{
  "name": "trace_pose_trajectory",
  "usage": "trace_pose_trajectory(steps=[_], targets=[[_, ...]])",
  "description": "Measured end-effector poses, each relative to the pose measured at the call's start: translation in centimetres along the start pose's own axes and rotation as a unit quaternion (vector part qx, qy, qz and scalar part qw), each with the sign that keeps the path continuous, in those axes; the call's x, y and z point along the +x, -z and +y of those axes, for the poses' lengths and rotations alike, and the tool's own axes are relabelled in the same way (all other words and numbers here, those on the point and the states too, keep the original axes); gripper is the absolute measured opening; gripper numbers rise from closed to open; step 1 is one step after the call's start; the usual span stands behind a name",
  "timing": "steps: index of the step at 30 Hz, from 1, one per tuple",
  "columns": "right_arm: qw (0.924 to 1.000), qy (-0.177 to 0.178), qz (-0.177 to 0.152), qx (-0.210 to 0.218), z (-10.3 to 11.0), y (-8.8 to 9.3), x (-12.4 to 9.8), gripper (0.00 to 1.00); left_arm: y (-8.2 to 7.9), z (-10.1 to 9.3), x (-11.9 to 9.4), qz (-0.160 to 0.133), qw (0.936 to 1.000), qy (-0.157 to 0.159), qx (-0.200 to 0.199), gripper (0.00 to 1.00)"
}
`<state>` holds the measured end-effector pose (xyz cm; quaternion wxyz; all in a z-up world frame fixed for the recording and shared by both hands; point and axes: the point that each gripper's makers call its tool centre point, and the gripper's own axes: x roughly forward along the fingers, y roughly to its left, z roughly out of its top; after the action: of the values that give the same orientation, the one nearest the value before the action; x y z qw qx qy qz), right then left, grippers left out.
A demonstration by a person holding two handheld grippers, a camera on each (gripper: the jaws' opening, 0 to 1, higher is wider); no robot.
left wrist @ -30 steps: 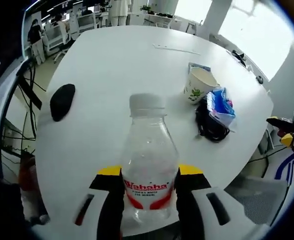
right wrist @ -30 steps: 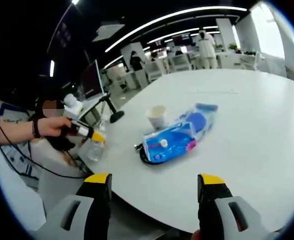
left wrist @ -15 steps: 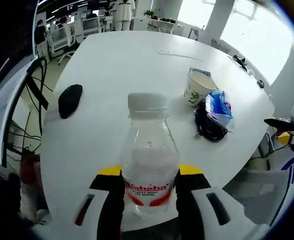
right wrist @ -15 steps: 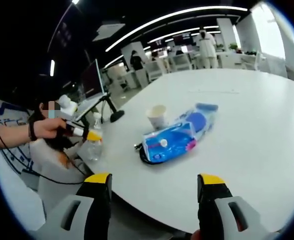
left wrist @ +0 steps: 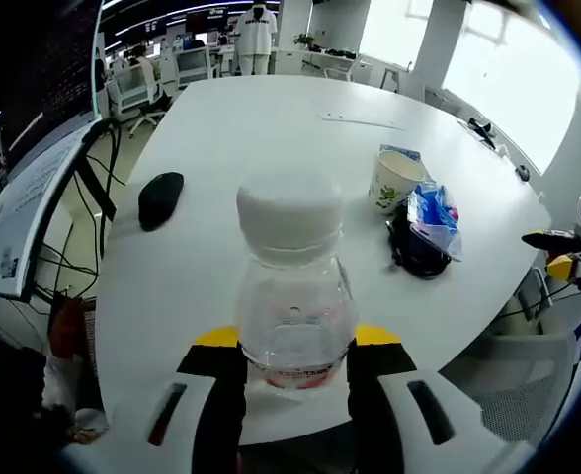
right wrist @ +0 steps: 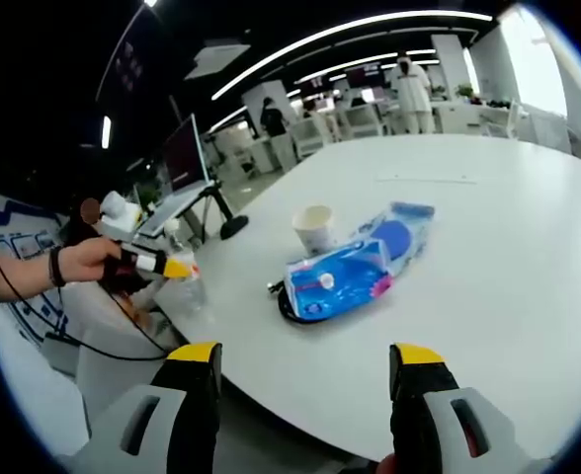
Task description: Arrange the tabletop items into an orderly group along one side of the table until the central work area is clear of visible clutter.
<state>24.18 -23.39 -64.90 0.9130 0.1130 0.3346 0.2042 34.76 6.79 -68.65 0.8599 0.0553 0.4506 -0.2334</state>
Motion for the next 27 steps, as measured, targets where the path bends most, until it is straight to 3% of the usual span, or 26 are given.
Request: trace_pose_trajectory(steps=[15,27], targets=[[1.0,-0.004,0.005,0.002,0.1,0.2,0.3,0.7,1.7,-0.3,-0.3,-0.029,0.9981,-0.038,0.039,0.38],[0.9999,-0.002,0.009,0.005,-0.2,0.6,0.3,0.7,1.7,-0.1,-0.1,-0.055,0.9974,-0.047,0.005,0.38]])
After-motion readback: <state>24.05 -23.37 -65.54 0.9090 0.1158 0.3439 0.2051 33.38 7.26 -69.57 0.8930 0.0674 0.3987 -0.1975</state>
